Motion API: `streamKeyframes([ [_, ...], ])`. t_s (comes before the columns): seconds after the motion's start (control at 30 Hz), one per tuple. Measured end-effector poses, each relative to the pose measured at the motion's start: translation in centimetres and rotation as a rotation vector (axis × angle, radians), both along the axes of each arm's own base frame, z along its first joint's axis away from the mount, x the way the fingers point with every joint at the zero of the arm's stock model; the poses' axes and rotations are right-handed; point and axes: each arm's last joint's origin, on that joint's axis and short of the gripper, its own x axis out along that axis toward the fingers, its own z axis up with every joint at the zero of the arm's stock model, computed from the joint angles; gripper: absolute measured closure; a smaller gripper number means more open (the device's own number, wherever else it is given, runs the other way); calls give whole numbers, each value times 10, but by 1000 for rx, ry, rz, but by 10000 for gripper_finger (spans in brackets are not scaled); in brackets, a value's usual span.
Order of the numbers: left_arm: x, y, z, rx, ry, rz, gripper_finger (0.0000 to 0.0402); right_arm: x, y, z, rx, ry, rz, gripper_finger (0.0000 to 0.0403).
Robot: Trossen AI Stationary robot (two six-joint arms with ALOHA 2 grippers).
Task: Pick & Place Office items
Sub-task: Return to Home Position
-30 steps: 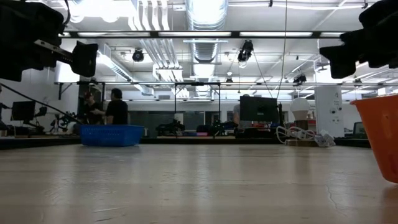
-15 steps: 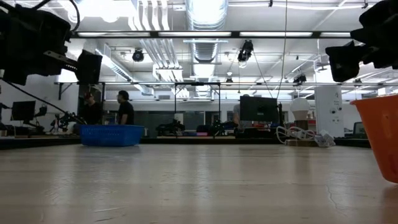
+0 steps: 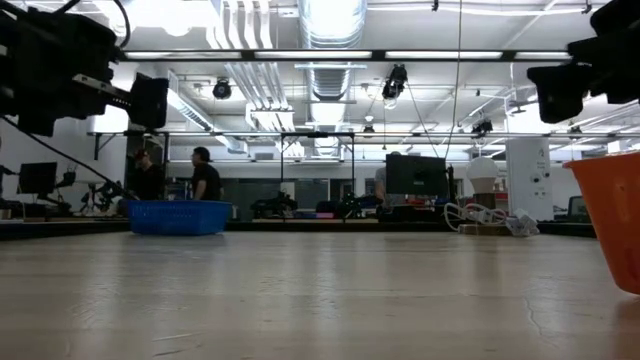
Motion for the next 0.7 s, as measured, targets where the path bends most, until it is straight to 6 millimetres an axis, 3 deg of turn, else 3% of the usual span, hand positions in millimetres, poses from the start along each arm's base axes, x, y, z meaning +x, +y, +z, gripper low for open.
streamKeyframes([
  [0.13,-6,2,4,-17,-15,-53,34,1,-3,1,-24,-18,-104,184],
  [0.3,-18,4,10,-25,-47,-93,34,1,-3,1,-20,-11,-111,184],
  [0.7,-26,0,8,-12,-59,184,34,2,-6,1,3,-10,-209,184],
])
